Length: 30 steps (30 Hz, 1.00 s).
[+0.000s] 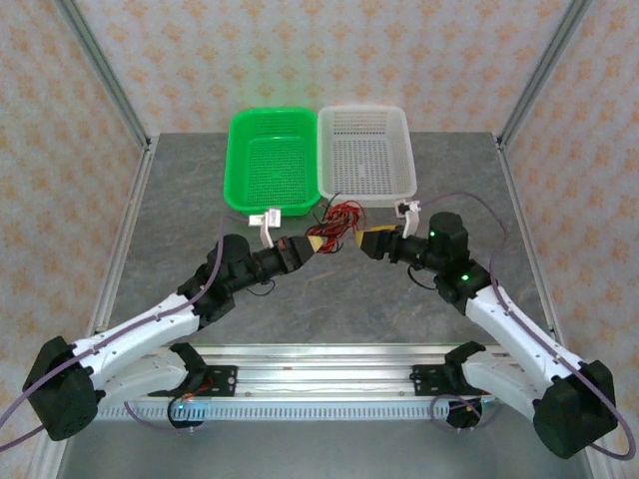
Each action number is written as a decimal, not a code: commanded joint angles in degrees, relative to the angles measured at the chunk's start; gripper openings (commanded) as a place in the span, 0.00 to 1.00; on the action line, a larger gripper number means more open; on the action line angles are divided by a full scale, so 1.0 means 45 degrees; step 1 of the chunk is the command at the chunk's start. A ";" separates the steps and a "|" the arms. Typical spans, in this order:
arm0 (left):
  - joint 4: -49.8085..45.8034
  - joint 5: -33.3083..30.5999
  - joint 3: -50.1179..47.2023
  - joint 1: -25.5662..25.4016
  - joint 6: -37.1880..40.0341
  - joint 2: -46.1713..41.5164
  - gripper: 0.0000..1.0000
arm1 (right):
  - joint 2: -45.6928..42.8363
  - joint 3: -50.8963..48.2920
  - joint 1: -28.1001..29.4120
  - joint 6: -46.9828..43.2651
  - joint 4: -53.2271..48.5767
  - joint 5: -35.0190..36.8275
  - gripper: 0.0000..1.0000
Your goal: Untangle the cables
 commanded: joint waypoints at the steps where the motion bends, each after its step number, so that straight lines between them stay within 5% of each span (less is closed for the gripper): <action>1: 0.1324 0.0753 0.0920 0.0087 -0.0529 -0.0155 0.00 | -0.0118 -0.0118 -0.0151 0.0896 0.2240 -0.2200 0.61; 16: 0.3177 0.2514 0.0809 0.0103 -0.1925 -0.0507 0.00 | 0.1191 0.1622 -0.0319 -0.0420 0.2838 -0.2863 0.46; 19: 0.3164 0.2696 0.0804 0.0101 -0.1999 -0.0551 0.00 | 0.1184 0.2072 -0.0363 -0.1147 0.2379 -0.2417 0.40; 22: 0.2980 0.2770 0.0788 0.0101 -0.1970 -0.0570 0.00 | 0.1157 0.2510 -0.0366 -0.1668 0.1899 -0.2062 0.24; 26: 0.1600 0.2571 0.0923 0.0102 -0.1178 -0.0771 0.00 | 0.0997 0.3231 -0.0358 -0.2741 0.0082 -0.0674 0.00; 30: -0.2651 0.1174 0.1784 0.0102 0.1170 -0.1208 0.00 | 0.0727 0.4131 -0.0361 -0.4194 -0.2650 0.1508 0.00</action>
